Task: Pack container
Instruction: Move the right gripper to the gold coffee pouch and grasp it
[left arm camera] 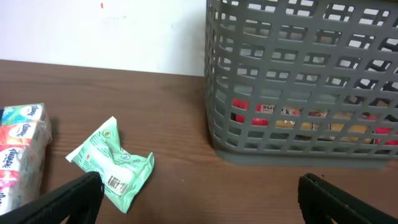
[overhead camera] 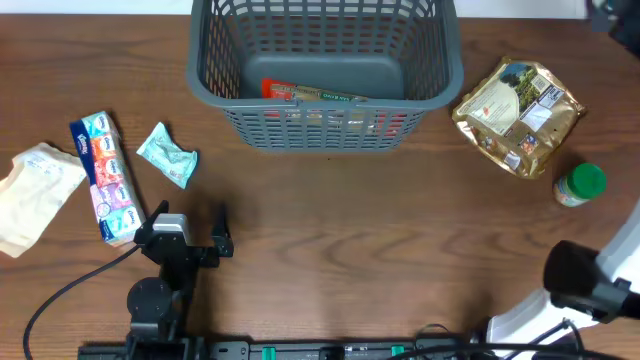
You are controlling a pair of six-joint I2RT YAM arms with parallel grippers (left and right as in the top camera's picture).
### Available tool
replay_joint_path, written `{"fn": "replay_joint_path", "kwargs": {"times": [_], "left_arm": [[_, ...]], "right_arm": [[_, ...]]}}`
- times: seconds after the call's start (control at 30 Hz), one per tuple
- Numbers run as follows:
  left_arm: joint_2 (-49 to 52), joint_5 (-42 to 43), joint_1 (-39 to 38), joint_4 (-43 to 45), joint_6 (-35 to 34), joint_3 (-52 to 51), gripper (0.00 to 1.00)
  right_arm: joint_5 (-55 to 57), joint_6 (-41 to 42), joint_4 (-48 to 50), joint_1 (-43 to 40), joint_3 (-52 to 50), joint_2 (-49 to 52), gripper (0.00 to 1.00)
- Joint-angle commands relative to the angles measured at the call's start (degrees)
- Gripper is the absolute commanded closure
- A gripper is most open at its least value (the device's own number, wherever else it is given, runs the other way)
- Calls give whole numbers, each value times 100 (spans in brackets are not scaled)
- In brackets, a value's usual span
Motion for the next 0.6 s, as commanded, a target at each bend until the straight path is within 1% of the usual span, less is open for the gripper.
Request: {"fn": "replay_joint_path", "kwargs": {"times": [0.0, 0.13, 0.27, 0.43, 0.57], "left_arm": [[24, 0, -17, -188, -74, -103, 2], [24, 0, -17, -188, -74, -103, 2], [24, 0, -17, -188, -74, -103, 2], [24, 0, -17, -188, -74, -103, 2], [24, 0, -17, -188, -76, -103, 2]], "right_arm": [[-20, 713, -225, -492, -407, 326, 1], [-118, 675, -122, -811, -1189, 608, 1], [-702, 275, 304, -918, -2004, 918, 1], [-717, 149, 938, -905, -2918, 1261, 1], [-715, -2, 1427, -890, -3447, 1484, 1]]}}
